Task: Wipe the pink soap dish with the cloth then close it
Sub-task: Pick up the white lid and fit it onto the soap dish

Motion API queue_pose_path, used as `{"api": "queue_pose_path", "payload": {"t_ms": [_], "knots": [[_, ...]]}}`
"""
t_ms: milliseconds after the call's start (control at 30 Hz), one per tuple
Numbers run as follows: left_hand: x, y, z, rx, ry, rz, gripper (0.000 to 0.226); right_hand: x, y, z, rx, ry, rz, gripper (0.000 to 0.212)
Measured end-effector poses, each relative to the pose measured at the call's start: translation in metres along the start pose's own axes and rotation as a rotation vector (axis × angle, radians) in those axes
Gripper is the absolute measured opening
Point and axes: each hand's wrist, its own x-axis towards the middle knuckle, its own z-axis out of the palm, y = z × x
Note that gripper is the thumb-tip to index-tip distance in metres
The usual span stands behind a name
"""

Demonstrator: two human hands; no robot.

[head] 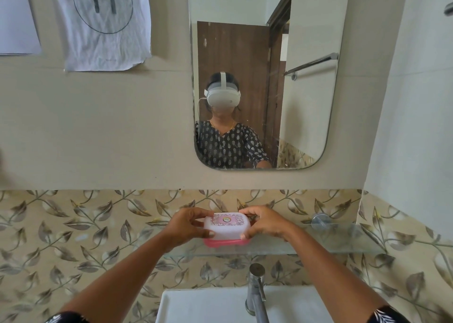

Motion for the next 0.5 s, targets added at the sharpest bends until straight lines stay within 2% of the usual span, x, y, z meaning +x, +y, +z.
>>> {"api": "queue_pose_path", "payload": {"t_ms": [500], "knots": [[0.0002, -0.0019, 0.0006, 0.018, 0.019, 0.01, 0.055, 0.0004, -0.0014, 0.0015, -0.032, 0.013, -0.005, 0.068]]}}
